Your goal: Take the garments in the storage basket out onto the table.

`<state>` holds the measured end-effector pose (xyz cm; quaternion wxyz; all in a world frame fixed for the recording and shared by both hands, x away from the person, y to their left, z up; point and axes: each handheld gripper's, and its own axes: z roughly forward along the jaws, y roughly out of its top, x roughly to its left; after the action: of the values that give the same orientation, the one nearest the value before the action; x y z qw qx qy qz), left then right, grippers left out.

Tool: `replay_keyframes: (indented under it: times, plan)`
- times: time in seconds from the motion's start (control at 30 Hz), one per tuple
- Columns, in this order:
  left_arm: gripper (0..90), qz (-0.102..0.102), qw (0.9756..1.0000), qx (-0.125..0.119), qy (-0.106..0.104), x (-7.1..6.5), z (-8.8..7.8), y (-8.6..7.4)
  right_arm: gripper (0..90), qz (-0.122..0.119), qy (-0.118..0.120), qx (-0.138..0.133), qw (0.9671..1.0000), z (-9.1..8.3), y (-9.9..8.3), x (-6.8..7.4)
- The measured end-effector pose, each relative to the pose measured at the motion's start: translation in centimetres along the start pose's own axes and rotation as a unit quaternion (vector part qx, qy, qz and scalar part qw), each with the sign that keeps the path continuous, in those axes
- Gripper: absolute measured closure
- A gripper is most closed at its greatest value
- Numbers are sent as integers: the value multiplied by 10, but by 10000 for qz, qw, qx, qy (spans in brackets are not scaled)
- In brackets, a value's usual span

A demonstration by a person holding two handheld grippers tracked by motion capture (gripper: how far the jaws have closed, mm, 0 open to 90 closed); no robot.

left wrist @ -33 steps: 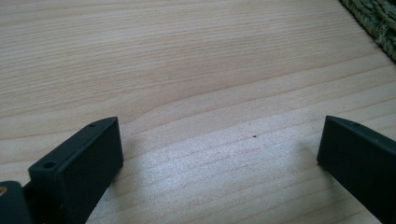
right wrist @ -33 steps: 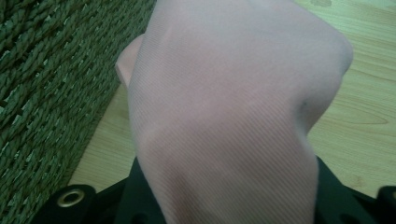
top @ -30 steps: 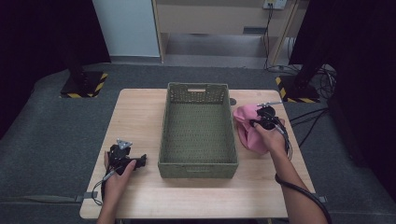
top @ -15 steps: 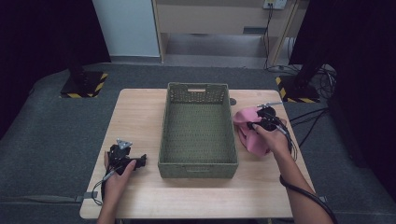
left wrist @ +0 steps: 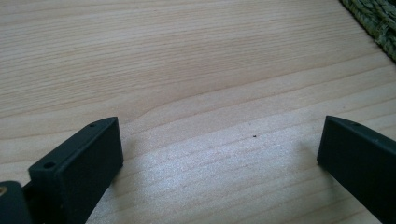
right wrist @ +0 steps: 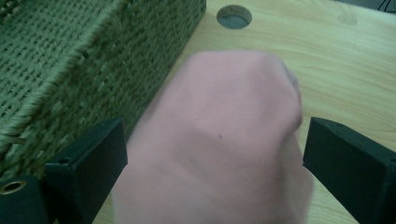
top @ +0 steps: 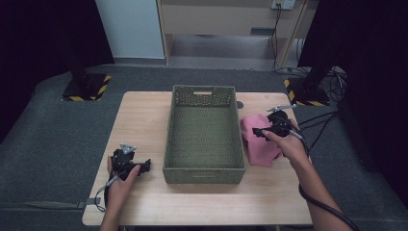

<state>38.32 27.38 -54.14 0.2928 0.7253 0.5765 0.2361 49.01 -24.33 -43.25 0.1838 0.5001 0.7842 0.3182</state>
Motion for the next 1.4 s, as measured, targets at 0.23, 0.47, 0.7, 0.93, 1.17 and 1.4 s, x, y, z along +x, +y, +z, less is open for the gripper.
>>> replay_keyframes:
  times: [0.23, 0.47, 0.7, 0.93, 1.17, 1.4]
  plan:
    - [0, 0, 10000, -1, 0, 0, 0, 0, 52, 54, 38, -106, 9999, -5, -1, 0]
    - [0, 0, 10000, -1, 0, 0, 0, 0, 41, 74, 32, -255, 9996, -10, -5, -3]
    - [0, -1, 10000, -1, 0, 0, 0, 0, 40, 108, 81, -304, 9994, -15, -14, -2]
    - [0, -1, 10000, 0, 0, 0, 0, 0, 39, 124, 98, -386, 9991, -23, -27, -3]
    - [0, 0, 10000, 0, 1, 0, 0, 0, 39, 122, 173, -438, 9988, -28, -42, -2]
    - [0, -1, 10000, -1, 1, 0, 0, 0, 41, -42, 143, -396, 9991, -32, -53, 2]
